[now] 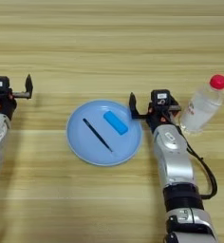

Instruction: Move the objects on the table

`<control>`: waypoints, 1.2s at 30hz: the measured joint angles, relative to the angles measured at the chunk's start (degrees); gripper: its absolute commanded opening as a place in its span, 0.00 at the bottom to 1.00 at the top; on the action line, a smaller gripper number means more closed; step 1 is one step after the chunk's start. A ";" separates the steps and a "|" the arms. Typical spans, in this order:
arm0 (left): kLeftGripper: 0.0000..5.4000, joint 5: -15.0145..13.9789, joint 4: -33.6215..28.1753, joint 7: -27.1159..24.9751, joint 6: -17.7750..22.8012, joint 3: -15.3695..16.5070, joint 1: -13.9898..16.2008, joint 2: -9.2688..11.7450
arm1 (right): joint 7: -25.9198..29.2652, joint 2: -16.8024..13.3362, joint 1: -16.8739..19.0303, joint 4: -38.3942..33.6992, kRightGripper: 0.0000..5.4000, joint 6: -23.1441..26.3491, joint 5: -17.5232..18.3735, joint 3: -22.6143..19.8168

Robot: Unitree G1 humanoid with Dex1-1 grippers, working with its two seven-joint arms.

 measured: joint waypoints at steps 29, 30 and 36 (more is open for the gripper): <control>1.00 0.00 0.28 -0.02 -0.29 0.01 -0.03 -0.01 | 0.00 0.09 -0.28 0.00 1.00 -0.04 1.12 -0.30; 1.00 0.00 0.31 -0.02 -0.30 0.00 -0.03 -0.01 | 0.00 0.09 -0.28 0.00 1.00 -0.04 1.12 -0.30; 1.00 0.00 0.41 -0.02 -0.35 0.01 -0.04 -0.01 | 0.01 0.09 -0.28 0.00 1.00 -0.06 1.13 -0.31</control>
